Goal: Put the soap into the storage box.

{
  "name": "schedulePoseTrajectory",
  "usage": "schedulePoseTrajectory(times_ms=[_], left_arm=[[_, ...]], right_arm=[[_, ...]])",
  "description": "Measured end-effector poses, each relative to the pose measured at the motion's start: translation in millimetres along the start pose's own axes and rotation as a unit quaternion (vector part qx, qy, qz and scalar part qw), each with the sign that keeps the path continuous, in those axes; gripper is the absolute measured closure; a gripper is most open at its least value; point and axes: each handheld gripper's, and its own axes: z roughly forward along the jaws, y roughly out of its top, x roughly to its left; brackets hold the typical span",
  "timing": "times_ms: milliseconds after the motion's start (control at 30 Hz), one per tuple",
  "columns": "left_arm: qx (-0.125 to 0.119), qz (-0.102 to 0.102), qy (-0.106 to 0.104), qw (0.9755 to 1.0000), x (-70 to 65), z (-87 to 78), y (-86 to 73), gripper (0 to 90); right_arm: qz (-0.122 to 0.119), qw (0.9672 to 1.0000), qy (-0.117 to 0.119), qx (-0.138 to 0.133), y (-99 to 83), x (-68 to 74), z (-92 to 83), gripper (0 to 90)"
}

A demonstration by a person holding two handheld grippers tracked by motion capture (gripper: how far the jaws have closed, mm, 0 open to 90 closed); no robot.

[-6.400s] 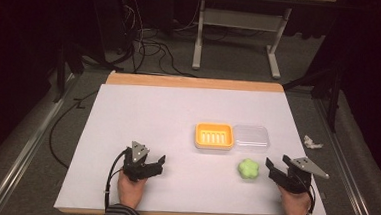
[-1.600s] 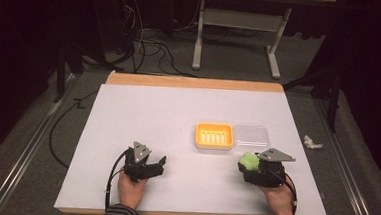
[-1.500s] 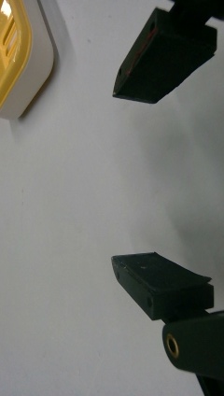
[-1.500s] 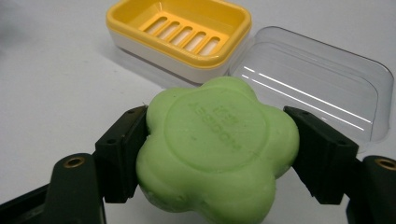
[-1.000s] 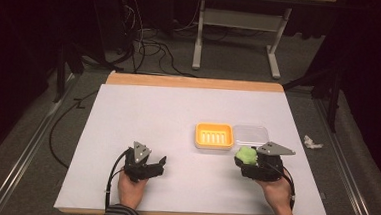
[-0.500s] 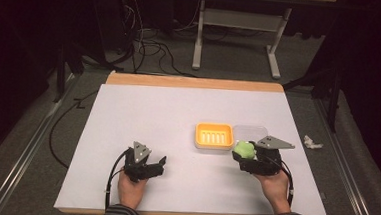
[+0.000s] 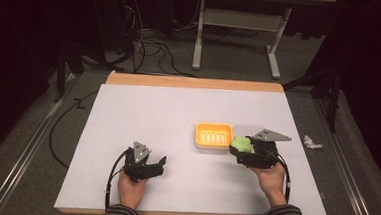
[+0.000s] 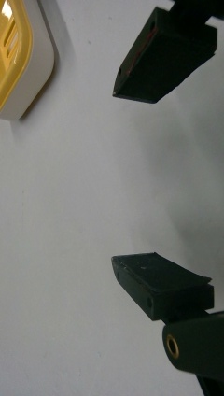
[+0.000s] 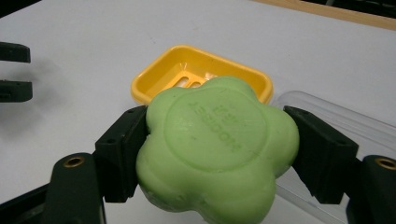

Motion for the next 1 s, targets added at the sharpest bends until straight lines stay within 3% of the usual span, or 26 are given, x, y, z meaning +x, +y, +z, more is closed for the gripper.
schedulePoseTrajectory(times_ms=[300,1000], left_arm=[[0.001,0.000,0.000,1.0000,0.2,0.2,0.0,16.8],[0.000,-0.005,-0.001,1.0000,0.7,-0.1,0.7,16.8]], right_arm=[[0.007,0.9999,0.011,-0.003,7.0,0.4,8.7,26.9],[0.005,0.9998,0.009,0.017,22.0,-1.4,34.2,26.9]])
